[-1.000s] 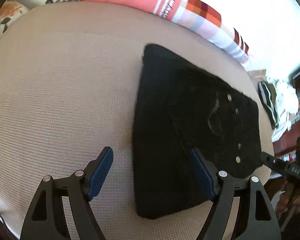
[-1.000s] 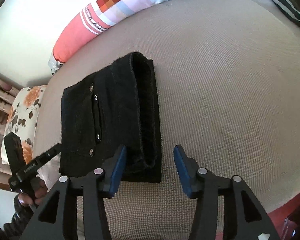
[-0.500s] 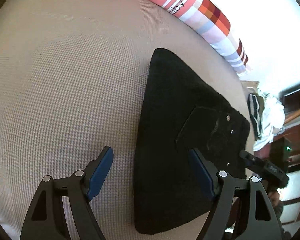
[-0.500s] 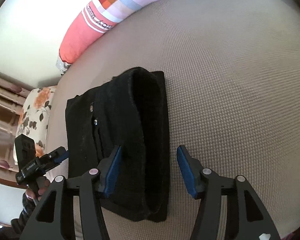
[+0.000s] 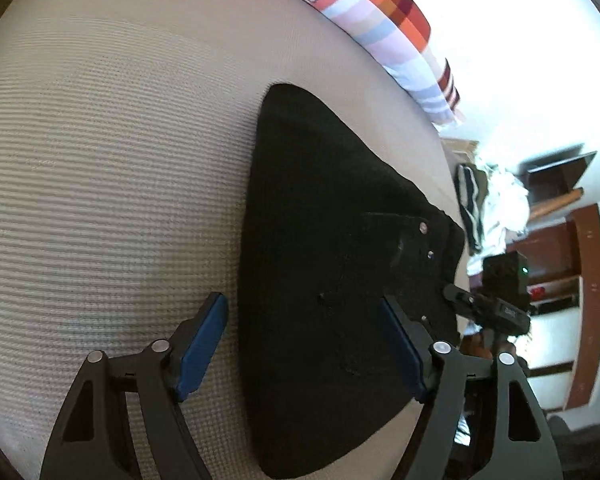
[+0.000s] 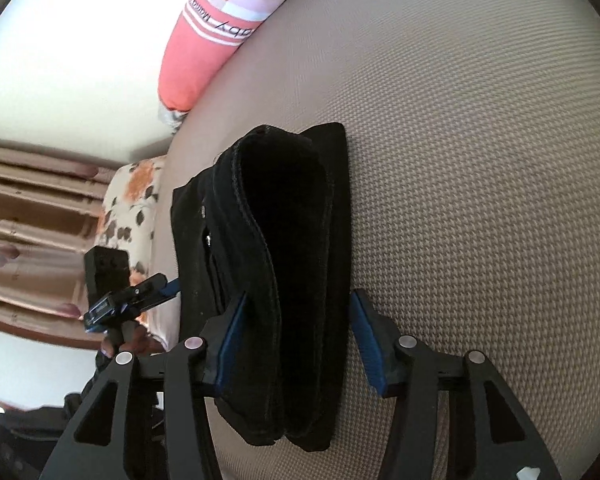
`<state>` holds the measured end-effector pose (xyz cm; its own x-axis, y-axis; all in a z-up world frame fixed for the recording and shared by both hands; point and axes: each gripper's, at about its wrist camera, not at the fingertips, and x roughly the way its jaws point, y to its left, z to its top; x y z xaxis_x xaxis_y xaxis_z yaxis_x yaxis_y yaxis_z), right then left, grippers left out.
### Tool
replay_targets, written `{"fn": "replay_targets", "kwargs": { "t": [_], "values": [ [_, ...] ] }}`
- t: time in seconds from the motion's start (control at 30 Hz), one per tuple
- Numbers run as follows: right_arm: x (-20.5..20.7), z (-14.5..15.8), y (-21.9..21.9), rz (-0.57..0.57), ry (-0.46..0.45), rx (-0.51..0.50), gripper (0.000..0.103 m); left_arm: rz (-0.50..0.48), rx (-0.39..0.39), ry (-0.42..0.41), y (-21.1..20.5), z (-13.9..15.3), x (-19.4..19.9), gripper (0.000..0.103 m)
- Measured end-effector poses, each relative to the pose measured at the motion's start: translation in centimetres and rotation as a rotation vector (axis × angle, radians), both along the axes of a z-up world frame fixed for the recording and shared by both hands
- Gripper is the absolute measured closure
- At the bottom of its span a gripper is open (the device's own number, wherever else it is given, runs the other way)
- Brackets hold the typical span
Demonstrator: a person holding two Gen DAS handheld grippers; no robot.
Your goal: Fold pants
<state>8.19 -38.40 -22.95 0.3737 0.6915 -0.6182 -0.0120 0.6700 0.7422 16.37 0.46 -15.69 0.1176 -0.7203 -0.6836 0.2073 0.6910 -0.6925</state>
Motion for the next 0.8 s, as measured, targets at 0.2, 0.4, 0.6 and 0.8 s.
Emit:
{"fn": "replay_targets", "kwargs": {
  "t": [0.2,0.4,0.6,0.8],
  "values": [
    [0.8,-0.7,-0.3,0.037,0.013,0.061,0.064,-0.052,-0.029,-0.011,-0.5,-0.1,-0.1,0.032],
    [1.8,-1.6,0.2,0.048,0.027,0.135,0.072,-0.043,-0.071,0.002,-0.6,-0.5,0.9,0.042],
    [1.6,-1.4,0.4,0.058,0.011,0.121,0.072,0.006,-0.097,0.027,0.6,-1.3,1.2,0.065],
    [2.1,-1.4,1.0,0.071,-0.007,0.130,0.072,0.021,-0.105,0.033,0.6,-1.3,1.1,0.066]
  ]
}}
